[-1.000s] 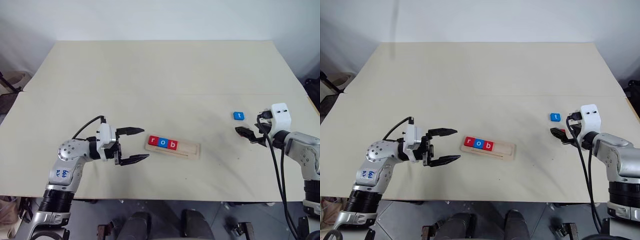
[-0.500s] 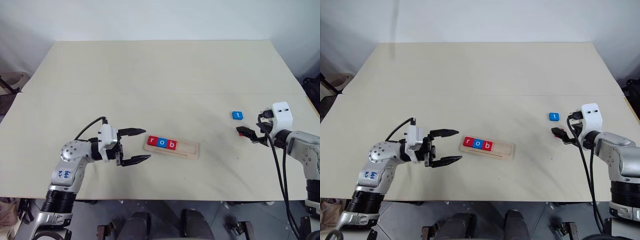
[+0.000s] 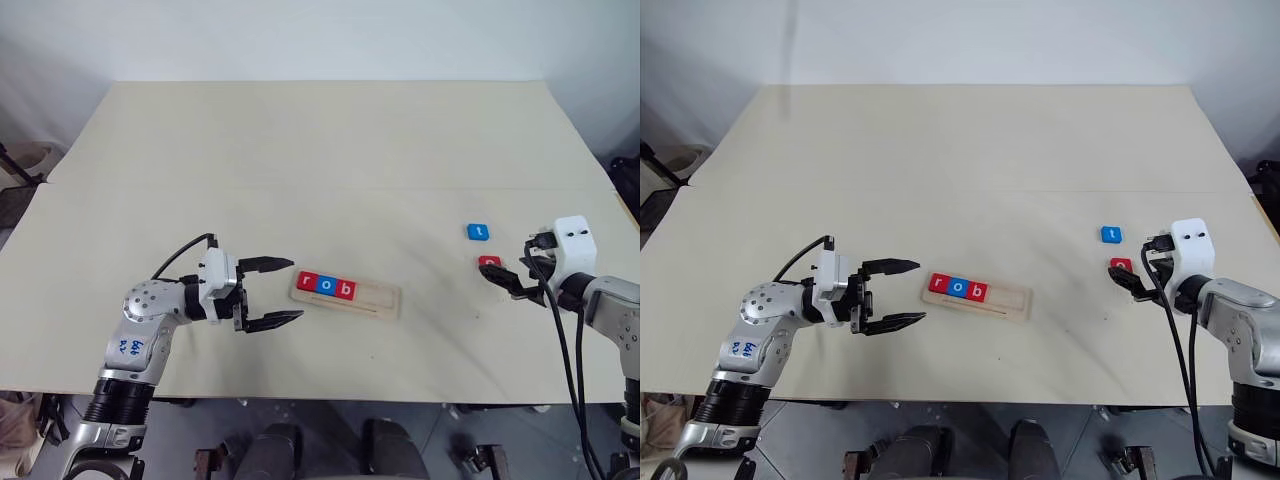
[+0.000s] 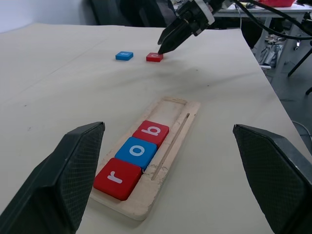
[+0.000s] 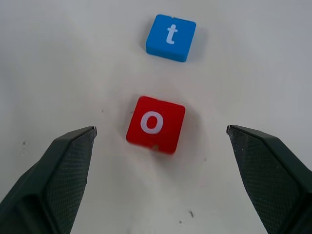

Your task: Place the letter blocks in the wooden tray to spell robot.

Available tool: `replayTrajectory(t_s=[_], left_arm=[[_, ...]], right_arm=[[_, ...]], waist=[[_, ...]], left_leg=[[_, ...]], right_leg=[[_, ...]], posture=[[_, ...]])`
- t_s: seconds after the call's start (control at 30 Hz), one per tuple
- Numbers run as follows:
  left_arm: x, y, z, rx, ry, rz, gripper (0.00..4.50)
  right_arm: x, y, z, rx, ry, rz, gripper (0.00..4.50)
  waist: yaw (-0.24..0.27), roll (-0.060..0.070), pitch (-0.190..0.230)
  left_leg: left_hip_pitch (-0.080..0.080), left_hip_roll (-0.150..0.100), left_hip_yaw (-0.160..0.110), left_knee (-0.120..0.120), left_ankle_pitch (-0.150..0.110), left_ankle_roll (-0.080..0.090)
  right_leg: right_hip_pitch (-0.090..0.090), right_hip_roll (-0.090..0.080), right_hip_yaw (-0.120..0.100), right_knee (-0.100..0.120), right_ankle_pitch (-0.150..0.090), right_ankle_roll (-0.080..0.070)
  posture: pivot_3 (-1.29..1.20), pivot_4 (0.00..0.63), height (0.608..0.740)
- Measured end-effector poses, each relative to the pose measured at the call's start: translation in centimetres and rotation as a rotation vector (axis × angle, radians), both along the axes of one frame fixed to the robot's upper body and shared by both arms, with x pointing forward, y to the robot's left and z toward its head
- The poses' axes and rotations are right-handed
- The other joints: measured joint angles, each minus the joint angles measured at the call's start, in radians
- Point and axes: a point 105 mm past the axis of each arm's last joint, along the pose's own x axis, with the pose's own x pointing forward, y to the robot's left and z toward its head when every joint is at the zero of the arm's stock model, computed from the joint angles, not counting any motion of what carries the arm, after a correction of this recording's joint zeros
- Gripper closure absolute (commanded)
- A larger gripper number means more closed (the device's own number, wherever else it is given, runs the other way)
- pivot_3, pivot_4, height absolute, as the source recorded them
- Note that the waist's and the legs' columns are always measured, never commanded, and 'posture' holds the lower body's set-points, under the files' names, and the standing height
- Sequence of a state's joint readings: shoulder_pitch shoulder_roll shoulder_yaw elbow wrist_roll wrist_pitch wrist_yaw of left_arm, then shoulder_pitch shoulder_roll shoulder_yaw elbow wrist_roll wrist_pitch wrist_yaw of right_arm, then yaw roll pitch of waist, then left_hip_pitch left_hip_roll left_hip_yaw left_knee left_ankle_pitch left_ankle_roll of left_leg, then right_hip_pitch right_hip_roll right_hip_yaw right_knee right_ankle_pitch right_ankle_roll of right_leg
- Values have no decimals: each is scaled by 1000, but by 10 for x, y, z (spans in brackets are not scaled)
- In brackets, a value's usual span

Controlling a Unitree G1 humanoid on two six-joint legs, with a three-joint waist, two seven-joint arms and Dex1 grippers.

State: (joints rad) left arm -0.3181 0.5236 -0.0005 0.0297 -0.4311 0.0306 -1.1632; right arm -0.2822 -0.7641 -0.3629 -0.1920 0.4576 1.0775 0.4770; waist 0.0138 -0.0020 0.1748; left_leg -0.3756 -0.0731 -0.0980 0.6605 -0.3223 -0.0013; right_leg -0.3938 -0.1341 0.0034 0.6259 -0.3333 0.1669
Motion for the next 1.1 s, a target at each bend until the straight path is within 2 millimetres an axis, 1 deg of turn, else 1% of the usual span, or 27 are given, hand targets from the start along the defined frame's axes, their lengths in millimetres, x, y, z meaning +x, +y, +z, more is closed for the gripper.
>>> replayTrajectory(t_s=[0.07, 0.2, 0.33, 0.43, 0.53, 0.57, 0.77, 0.8, 0.97, 1.1], left_arm=[[2, 0, 1, 0, 0, 0, 0], [2, 1, 0, 0, 2, 0, 0], [2, 1, 0, -2, 3, 6, 0], [2, 2, -1, -3, 5, 16, 0], [1, 2, -3, -4, 9, 23, 0], [1, 2, -2, -4, 8, 23, 0], [0, 1, 0, -5, -6, 28, 0], [0, 1, 0, -5, -6, 29, 0], [0, 1, 0, -6, -6, 33, 0], [0, 1, 0, -6, -6, 32, 0]], right_arm=[[-1, 2, -1, 5, 15, -2, 21], [0, 9, -10, 25, 41, -9, 21], [10, 16, -18, 30, 34, -27, 21], [18, 11, -18, 18, 16, -74, 21], [23, 11, -19, -1, 7, -91, 575], [23, 11, -19, -5, 6, -92, 863], [25, 13, -18, -6, 9, -88, 2949], [25, 13, -18, -6, 9, -89, 3047], [25, 15, -17, 10, 27, -114, 3045], [14, 24, -16, 41, 56, -120, 3045]], waist=[[-2, 0, 0], [-3, 0, 0], [-6, 0, 0], [-12, 0, 0], [-13, 0, 0], [-14, 0, 0], [-14, 0, 0], [-14, 0, 0], [-14, 0, 0], [-13, 0, 0]], left_leg=[[0, 0, 0, 0, 0, 0], [0, 0, 0, 0, 0, 0], [0, 0, 0, 0, 0, 0], [0, 0, 0, 0, 0, 0], [0, 0, 0, 0, 0, 0], [0, 0, 0, 0, 0, 0], [0, 0, 0, 0, 0, 0], [0, 0, 0, 0, 0, 0], [0, 0, 0, 0, 0, 0], [0, 0, 0, 0, 0, 0]], right_leg=[[0, 0, 0, 0, 0, 0], [0, 0, 0, 0, 0, 0], [0, 0, 0, 0, 0, 0], [0, 0, 0, 1, 0, 0], [0, 0, 0, 1, 0, 0], [0, 0, 0, 1, 0, 0], [0, 0, 0, 1, 0, 0], [0, 0, 0, 1, 0, 0], [0, 0, 0, 1, 0, 0], [-1, 0, 0, 1, 0, 0]], posture=[[0, 150, 740], [0, 150, 740], [0, 150, 740], [0, 150, 740], [0, 150, 740], [0, 150, 740], [0, 150, 740], [0, 150, 740], [0, 150, 740], [0, 150, 740]])
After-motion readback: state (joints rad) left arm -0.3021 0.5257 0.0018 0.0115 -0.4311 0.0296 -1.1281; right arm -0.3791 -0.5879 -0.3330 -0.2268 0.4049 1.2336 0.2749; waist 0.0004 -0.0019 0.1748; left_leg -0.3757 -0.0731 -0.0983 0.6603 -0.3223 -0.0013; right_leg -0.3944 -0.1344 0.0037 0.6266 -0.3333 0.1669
